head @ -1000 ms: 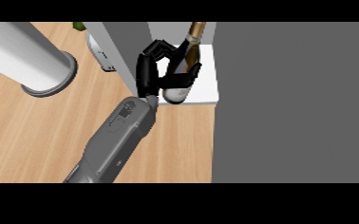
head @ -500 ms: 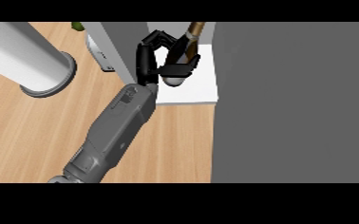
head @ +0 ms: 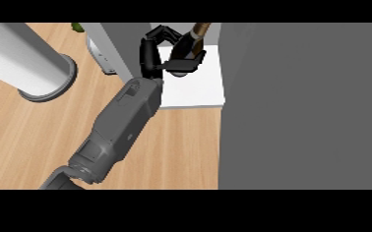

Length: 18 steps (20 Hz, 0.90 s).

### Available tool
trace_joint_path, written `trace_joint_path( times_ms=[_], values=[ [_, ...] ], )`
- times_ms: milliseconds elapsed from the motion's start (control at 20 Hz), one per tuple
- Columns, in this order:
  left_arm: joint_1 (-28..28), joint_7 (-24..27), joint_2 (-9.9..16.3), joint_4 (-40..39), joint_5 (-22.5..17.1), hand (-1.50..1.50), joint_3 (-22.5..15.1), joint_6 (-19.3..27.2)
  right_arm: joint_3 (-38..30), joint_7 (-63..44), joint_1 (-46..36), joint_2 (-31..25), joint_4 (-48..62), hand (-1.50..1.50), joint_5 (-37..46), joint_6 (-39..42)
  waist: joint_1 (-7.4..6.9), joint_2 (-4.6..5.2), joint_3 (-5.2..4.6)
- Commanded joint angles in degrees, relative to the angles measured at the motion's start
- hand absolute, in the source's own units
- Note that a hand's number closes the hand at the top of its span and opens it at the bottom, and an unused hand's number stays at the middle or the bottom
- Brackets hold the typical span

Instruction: Pick up the wine, place it into the cabinet and close the cabinet

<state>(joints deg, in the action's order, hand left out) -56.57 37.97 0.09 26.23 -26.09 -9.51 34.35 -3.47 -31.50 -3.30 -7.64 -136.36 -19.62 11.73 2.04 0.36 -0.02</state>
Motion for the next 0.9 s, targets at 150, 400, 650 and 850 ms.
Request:
trace_joint_path(
  times_ms=[150, 400, 650, 850],
  values=[
    [-4.15, 0.20, -0.09, -7.17, -4.34, 1.50, 5.50, -2.76, 1.64, -2.15, -0.73, 0.37, -4.73, -1.50, -0.45, -1.42, 0.65, 0.32, -0.04],
    [-2.59, 3.05, 0.20, -8.41, -6.99, 1.50, 9.93, -7.98, 0.72, -3.74, -1.45, -0.73, -4.62, -1.50, -1.85, -1.52, 0.10, 0.29, -0.06],
    [-5.61, 5.44, -0.10, -12.50, -7.87, 1.50, 9.79, -7.18, 1.42, -0.04, -0.55, 0.65, -3.37, -1.50, -0.88, -0.36, 1.60, 0.74, -0.04],
    [-4.80, 7.50, -0.10, -14.14, -7.69, 1.50, 10.58, -6.60, 1.17, -0.72, 0.03, -0.28, -3.31, -1.50, -1.88, 0.09, 1.21, 0.63, -0.02]
  ],
)
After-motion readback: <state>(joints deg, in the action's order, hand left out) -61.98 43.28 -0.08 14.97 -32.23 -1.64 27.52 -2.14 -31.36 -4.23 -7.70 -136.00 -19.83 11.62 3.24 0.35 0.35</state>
